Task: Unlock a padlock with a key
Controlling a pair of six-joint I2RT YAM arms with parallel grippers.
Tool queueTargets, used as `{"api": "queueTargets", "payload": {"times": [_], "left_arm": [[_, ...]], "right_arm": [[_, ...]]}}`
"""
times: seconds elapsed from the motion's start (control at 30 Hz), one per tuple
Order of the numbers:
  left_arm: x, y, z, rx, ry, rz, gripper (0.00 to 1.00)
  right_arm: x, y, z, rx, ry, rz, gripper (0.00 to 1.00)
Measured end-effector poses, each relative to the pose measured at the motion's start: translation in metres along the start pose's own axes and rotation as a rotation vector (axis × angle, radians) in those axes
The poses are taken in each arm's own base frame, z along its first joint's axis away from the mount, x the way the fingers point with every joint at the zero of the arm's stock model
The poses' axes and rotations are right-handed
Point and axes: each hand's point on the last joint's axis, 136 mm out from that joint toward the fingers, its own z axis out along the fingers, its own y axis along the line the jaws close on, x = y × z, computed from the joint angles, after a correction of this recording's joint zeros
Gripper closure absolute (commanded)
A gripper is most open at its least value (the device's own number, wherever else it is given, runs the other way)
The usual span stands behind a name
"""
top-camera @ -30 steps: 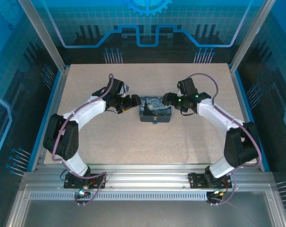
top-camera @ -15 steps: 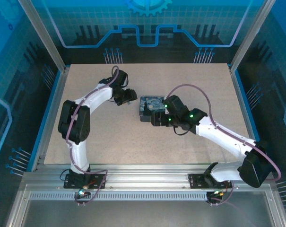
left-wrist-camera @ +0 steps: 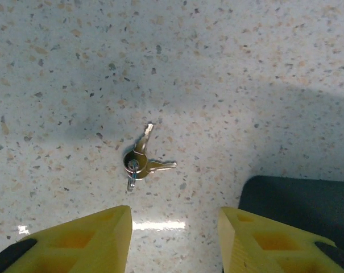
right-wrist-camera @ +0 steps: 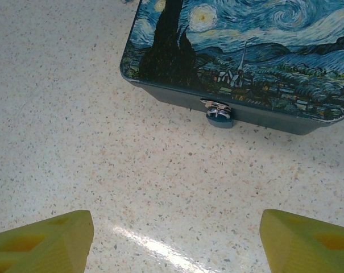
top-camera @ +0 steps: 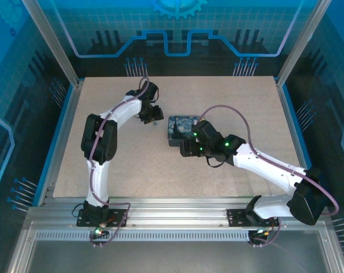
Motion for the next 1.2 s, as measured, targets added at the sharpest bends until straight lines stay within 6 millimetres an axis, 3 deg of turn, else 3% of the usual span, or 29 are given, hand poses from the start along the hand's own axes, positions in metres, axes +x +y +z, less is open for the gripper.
{"api": "queueTargets", "payload": {"times": [0.37, 0.8, 1.0, 1.2], "left_arm": [[0.01, 0.016, 0.02, -0.068, 0.045, 0.011, 0.63], [0.004, 0.021, 0.023, -0.075, 0.047, 0.002, 0.68], [0.002, 0.026, 0.03, -0.083, 0.056, 0.003, 0.74], [0.004, 0.03, 0.036, -0.093, 0.067, 0.011, 0.86]], "right_arm": [[0.0, 0.0, 0.0, 0.009, -0.006, -0.004, 0.22], [0.0, -0.001, -0.002, 0.01, -0.009, 0.008, 0.22], [-0.001, -0.001, -0.005, 0.004, -0.018, 0.015, 0.22], [0.0, -0.002, -0.006, 0.009, -0.018, 0.015, 0.22]]}}
